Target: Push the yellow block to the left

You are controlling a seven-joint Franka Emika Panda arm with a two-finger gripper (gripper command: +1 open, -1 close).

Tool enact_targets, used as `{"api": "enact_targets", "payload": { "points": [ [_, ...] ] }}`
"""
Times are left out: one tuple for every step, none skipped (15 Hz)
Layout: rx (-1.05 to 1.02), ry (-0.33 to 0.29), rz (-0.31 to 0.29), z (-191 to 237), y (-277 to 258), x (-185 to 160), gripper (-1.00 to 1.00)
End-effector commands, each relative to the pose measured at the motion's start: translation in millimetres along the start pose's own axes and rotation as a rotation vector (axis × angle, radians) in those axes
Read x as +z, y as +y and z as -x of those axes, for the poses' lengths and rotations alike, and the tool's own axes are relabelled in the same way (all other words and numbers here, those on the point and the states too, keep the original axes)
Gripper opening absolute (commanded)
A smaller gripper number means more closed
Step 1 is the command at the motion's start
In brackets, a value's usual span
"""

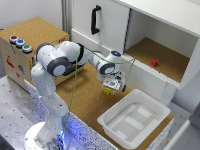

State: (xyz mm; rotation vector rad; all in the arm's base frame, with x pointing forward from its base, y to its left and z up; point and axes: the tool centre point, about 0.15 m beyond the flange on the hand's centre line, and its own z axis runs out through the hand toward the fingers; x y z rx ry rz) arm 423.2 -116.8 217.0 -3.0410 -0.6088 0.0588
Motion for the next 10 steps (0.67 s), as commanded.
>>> {"api": "enact_targets", "payload": {
  "points": [
    [0.005,0.001,0.031,-1.1,-7.5,12.8,-1.00],
    [0.009,0.005,0.035,-2.9,-9.0,13.0,-1.00],
    [0.019,0.012,0.037,-6.3,-9.0,12.4,-1.00],
    [0.016,0.023,0.050,-9.6,-11.4,11.5,-1.00],
    [0.013,0.031,0.051,-12.2,-10.3,7.6,-1.00],
    [0.005,0.037,0.055,-12.2,-13.3,7.2,-1.00],
    [0.000,0.047,0.062,-11.3,-13.6,4.7,-1.00],
    [0.005,0.060,0.056,-8.7,-10.1,1.1,-1.00],
    [0.009,0.072,0.048,-6.0,-7.3,-1.8,-1.00],
    [0.012,0.082,0.041,-2.9,-5.0,-4.1,-1.00]
  ]
}}
